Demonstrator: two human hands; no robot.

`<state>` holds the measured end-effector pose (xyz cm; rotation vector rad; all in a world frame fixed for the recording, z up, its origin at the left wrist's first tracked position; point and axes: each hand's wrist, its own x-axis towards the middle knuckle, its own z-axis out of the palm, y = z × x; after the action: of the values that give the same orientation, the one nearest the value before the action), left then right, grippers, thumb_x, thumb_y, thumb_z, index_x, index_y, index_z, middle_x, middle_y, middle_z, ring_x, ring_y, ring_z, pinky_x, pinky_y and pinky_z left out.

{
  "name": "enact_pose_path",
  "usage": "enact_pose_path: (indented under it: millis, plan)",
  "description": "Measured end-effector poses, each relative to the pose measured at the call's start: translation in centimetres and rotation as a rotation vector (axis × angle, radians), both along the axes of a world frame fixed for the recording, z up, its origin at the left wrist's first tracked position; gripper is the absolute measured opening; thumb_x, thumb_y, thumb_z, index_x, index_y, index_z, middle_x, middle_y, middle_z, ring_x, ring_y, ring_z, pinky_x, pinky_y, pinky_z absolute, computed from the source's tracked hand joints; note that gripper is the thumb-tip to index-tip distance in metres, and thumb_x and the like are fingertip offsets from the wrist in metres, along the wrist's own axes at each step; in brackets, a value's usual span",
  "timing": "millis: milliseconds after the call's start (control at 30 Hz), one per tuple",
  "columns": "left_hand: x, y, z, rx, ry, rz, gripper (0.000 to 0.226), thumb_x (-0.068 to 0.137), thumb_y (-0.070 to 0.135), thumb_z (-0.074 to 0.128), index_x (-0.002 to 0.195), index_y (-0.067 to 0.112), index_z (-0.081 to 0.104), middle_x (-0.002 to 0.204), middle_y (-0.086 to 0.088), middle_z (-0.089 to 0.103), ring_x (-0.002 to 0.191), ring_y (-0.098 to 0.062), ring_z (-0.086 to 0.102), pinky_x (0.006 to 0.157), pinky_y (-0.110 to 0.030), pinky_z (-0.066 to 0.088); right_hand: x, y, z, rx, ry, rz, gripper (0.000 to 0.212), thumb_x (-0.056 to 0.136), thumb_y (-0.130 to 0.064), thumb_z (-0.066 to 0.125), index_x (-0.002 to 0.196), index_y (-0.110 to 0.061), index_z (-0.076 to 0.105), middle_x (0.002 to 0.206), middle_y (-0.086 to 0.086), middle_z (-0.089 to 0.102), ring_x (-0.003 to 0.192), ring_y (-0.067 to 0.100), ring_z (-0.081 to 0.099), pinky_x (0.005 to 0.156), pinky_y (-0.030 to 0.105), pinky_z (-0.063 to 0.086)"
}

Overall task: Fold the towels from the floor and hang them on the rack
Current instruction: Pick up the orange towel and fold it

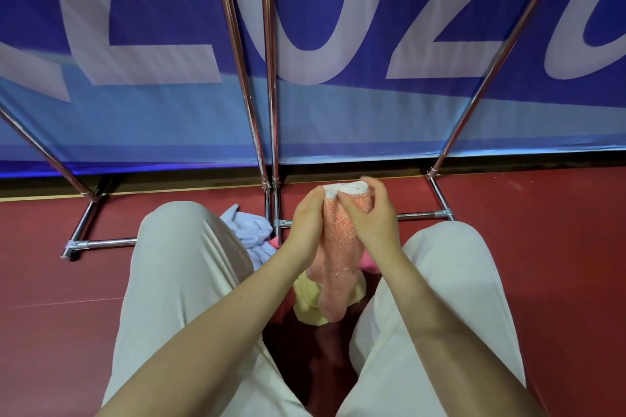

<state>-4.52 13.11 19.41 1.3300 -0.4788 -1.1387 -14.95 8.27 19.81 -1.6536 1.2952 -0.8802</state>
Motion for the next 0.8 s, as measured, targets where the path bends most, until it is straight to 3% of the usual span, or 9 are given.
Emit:
enact_pose_path:
  millis: [67, 133, 267, 333, 400, 500, 533, 667, 800]
  plan:
    - [-0.3, 0.3, 0.2, 0.034, 0.011, -0.029, 0.043, 0.092, 0.048, 0.046, 0.102, 0.015, 0.071, 0.106, -0.011, 0.072, 0.106, -0.026, 0.065, 0.096, -0.044, 0.050, 0.2, 0.4, -0.2, 0.092, -0.028, -0.018, 0.034, 0.085, -0.045, 0.065, 0.106, -0.019, 0.059, 0.095, -0.010, 0.064, 0.092, 0.010, 0.062, 0.078, 0.027, 0.049]
    - [-0.8, 0.8, 0.3, 0.031, -0.054, -0.046, 0.033, 0.099, 0.040, 0.044, 0.090, 0.023, 0.070, 0.088, 0.003, 0.072, 0.093, -0.015, 0.065, 0.083, -0.032, 0.051, 0.2, 0.8, -0.4, 0.090, -0.053, -0.074, 0.034, 0.088, -0.047, 0.061, 0.097, -0.014, 0.058, 0.084, -0.008, 0.062, 0.078, 0.005, 0.058, 0.072, 0.030, 0.047]
    - [-1.6, 1.7, 0.2, -0.029, -0.343, -0.078, 0.017, 0.101, 0.024, 0.047, 0.101, 0.028, 0.064, 0.089, 0.011, 0.066, 0.080, 0.010, 0.059, 0.073, -0.010, 0.046, 0.5, 0.9, -0.7, 0.145, -0.138, -0.106, 0.033, 0.095, -0.045, 0.050, 0.103, -0.013, 0.054, 0.081, -0.010, 0.057, 0.075, 0.004, 0.054, 0.070, 0.026, 0.042]
    - [-1.2, 1.5, -0.4, -0.034, -0.404, -0.013, 0.015, 0.100, 0.022, 0.048, 0.099, 0.025, 0.063, 0.087, 0.009, 0.065, 0.073, 0.008, 0.058, 0.070, -0.014, 0.045, 0.8, 0.8, -0.5, 0.180, -0.216, -0.090, 0.035, 0.099, -0.044, 0.042, 0.104, -0.011, 0.052, 0.079, -0.007, 0.052, 0.074, 0.007, 0.051, 0.073, 0.027, 0.041]
    - [-0.4, 1.1, 0.1, -0.046, -0.360, 0.090, 0.016, 0.098, 0.026, 0.050, 0.097, 0.022, 0.065, 0.088, 0.006, 0.065, 0.077, -0.004, 0.058, 0.077, -0.027, 0.045, 1.0, 0.8, -0.5, 0.248, -0.325, -0.050, 0.033, 0.100, -0.043, 0.038, 0.107, -0.014, 0.053, 0.084, -0.006, 0.053, 0.082, 0.008, 0.052, 0.078, 0.028, 0.042]
    - [1.4, 0.5, 2.0, -0.078, -0.205, 0.220, 0.018, 0.095, 0.033, 0.051, 0.088, 0.022, 0.064, 0.081, 0.006, 0.064, 0.074, -0.007, 0.057, 0.074, -0.030, 0.045, 1.0, 0.9, -0.4, 0.318, -0.384, 0.113, 0.024, 0.095, -0.037, 0.054, 0.109, -0.018, 0.060, 0.094, -0.005, 0.063, 0.094, -0.001, 0.061, 0.087, 0.022, 0.049]
    - [2.0, 0.5, 2.6, -0.083, -0.163, 0.240, 0.019, 0.097, 0.029, 0.050, 0.087, 0.021, 0.064, 0.079, 0.006, 0.065, 0.072, -0.007, 0.058, 0.072, -0.029, 0.046, 1.2, 0.9, -0.8, 0.357, -0.365, 0.180, 0.021, 0.091, -0.035, 0.062, 0.106, -0.020, 0.063, 0.096, -0.002, 0.067, 0.096, 0.002, 0.064, 0.088, 0.027, 0.052]
    - [3.3, 0.6, 3.6, -0.096, -0.121, 0.251, 0.020, 0.101, 0.024, 0.047, 0.093, 0.022, 0.066, 0.093, 0.000, 0.069, 0.089, -0.014, 0.062, 0.086, -0.037, 0.050, 2.1, 1.7, -2.4, 0.440, -0.212, 0.264, 0.020, 0.078, -0.019, 0.077, 0.093, -0.022, 0.064, 0.084, -0.006, 0.070, 0.077, 0.008, 0.069, 0.073, 0.025, 0.055]
    - [3.3, 0.6, 4.3, -0.141, -0.110, 0.257, 0.019, 0.101, 0.019, 0.045, 0.105, 0.016, 0.064, 0.092, 0.005, 0.068, 0.081, -0.001, 0.063, 0.073, -0.019, 0.051, 2.9, 2.6, -4.5, 0.519, -0.144, 0.280, 0.023, 0.073, -0.007, 0.079, 0.091, -0.015, 0.066, 0.084, 0.001, 0.070, 0.082, 0.019, 0.068, 0.074, 0.029, 0.056]
